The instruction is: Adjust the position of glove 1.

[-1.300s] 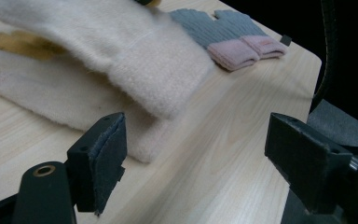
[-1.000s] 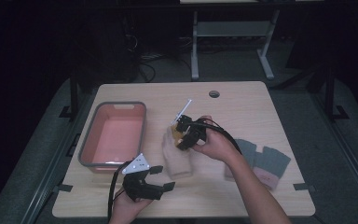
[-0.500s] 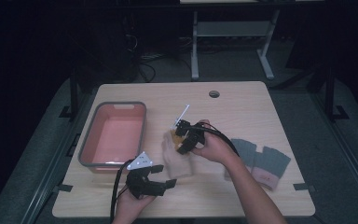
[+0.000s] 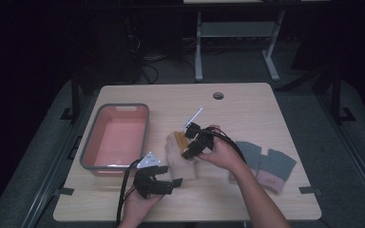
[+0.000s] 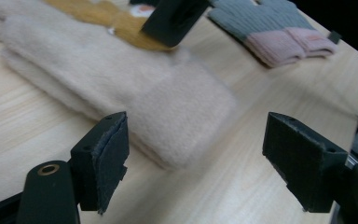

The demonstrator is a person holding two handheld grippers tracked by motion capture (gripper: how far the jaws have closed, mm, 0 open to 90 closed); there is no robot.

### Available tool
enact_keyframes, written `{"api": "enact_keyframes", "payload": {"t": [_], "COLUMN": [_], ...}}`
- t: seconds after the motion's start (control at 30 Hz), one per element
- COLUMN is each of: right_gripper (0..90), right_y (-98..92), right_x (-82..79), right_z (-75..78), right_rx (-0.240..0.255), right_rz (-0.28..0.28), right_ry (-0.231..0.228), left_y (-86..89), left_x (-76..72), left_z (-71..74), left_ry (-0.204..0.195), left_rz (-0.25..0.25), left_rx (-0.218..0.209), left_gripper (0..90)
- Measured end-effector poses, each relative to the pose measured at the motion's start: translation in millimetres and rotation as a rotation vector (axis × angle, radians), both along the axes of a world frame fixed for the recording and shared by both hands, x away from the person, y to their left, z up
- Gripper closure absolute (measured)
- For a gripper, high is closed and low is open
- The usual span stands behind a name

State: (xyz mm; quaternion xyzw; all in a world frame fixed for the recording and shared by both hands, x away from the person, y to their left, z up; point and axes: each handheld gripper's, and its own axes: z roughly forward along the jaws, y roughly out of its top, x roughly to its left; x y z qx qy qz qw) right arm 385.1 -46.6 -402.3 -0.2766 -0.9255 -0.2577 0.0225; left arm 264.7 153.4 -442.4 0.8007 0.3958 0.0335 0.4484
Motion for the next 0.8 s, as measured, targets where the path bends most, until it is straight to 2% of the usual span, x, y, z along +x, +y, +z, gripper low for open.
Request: {"api": "enact_keyframes", "payload": {"t": [0.17,0.3,0.5,0.6,0.67,0.7,0.8], "right_gripper": [42.1,41.7,43.2,42.7,42.8,42.6,41.1], "right_y": [-13.9,-24.0,-37.6,-41.6,-41.8,-41.8,-39.0], "right_x": [1.9,4.6,13.0,17.8,18.0,17.4,12.8], "right_z": [3.0,-0.8,-8.4,-13.1,-13.6,-13.9,-15.0], "right_rx": [0.059,0.089,0.183,0.211,0.222,0.236,0.215], "right_rz": [-0.071,-0.141,-0.261,-0.302,-0.301,-0.292,-0.267], "right_ry": [0.025,0.052,0.127,0.164,0.175,0.185,0.193], "left_y": [-2.4,-5.2,-9.4,-9.7,-10.0,-10.0,-10.3], "left_x": [5.3,10.8,16.4,20.2,22.6,24.0,27.1], "left_z": [-1.9,-4.9,-8.9,-11.9,-14.3,-15.8,-18.6], "left_ry": [0.027,0.061,0.087,0.105,0.113,0.125,0.144], "left_rz": [0.06,0.09,0.126,0.139,0.145,0.15,0.151], "left_rx": [-0.017,-0.021,-0.015,-0.007,0.011,0.004,0.005], "left_gripper": [22.9,23.1,23.9,23.9,23.9,23.9,23.9]}}
